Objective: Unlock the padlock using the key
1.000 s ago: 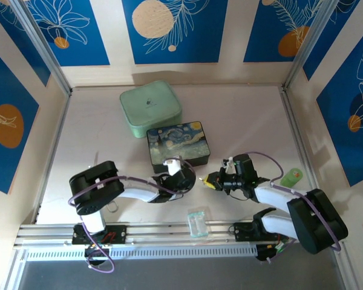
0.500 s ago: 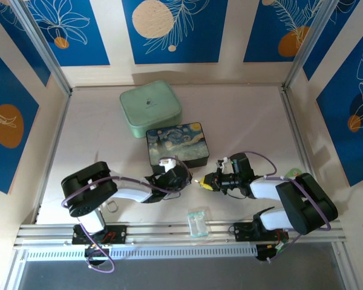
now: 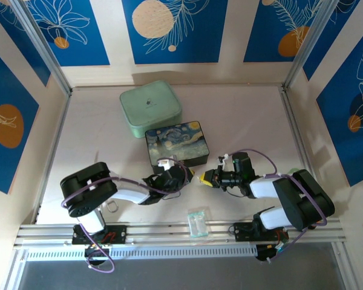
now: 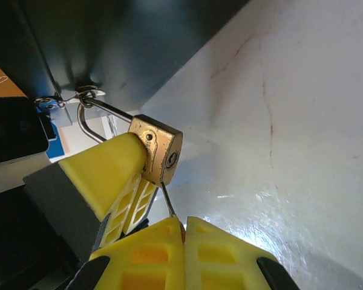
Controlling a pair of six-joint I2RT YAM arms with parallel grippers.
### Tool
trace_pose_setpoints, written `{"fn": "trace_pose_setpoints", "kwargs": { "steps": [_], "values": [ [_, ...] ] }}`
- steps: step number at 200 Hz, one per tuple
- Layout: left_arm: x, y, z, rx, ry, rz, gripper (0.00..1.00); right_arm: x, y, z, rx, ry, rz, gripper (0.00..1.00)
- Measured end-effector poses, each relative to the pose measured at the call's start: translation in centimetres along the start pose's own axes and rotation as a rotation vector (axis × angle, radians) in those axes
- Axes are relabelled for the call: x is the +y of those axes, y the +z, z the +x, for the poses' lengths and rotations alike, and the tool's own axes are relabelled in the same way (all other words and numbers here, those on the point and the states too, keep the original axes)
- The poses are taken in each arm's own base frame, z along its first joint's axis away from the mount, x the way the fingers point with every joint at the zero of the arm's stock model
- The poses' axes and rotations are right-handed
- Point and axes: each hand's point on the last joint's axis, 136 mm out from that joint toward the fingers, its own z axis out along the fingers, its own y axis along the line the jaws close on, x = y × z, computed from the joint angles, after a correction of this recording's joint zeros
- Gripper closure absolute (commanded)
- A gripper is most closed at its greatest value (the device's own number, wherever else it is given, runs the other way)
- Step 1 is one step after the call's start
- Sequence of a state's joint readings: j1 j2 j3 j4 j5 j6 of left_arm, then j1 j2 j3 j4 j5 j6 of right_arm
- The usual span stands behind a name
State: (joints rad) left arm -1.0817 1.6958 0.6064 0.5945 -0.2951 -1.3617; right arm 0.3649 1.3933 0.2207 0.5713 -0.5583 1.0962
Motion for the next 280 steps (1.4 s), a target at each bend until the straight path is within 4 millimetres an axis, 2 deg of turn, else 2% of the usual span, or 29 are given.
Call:
{"fn": "trace_pose_setpoints", "kwargs": {
  "steps": [32, 110, 185, 280],
  "values": [
    [-0.2, 0.0, 0.0, -0.002, -0.012, 0.007, 1.00, 0.0, 0.1, -0.1, -0.003, -0.004, -0.003, 1.00],
    [-0.3, 0.0, -0.1, -0.002, -0.018, 0.009, 1.00, -2.0, 0.5, -1.1, -0.006, 0.043, 0.011, 1.00],
    [-1.4, 0.7, -0.5, -0.018, -0.057, 0.077, 1.00, -0.9, 0.2, -1.3, -0.013, -0.006, -0.050, 1.00],
    [-1.4, 0.7, -0.6, -0.018, -0.058, 0.079, 1.00, -0.6, -0.3, -1.9, -0.027, -0.014, -0.074, 1.00]
  ]
}}
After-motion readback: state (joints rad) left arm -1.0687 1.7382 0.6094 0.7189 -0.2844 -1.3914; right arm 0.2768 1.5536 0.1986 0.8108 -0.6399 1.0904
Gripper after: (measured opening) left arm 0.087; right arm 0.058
